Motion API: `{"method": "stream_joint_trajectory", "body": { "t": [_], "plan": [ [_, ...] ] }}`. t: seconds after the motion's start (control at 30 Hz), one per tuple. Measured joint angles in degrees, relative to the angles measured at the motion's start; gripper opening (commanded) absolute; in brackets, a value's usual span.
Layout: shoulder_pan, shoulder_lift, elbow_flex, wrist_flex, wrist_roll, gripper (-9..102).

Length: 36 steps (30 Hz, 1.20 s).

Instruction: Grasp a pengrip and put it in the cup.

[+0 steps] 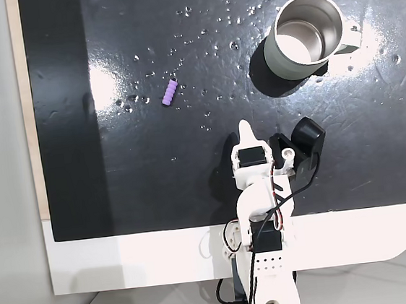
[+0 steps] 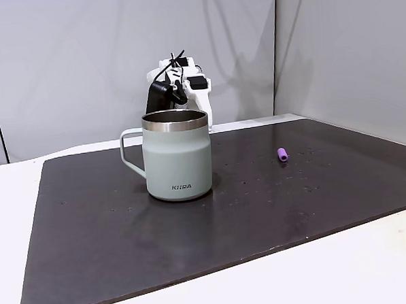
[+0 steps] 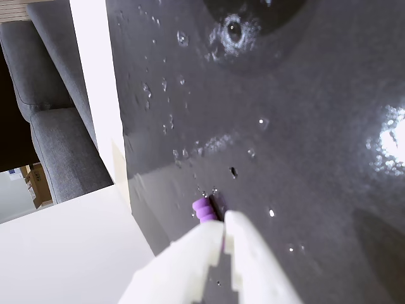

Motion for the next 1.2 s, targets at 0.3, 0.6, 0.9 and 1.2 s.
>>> {"method": "stream_joint_trajectory", "body": {
  "t": [0.3,0.6,0.9,1.2],
  "plan": [
    [0.0,0.0,0.0,0.0,0.0,0],
    [0.0,0.0,0.0,0.0,0.0,0],
    [-2.5,-0.2,-2.5,3.2,-3.3,0],
    [-10.8,-22.4,-21.4,8.6,-10.0,0]
  ]
}}
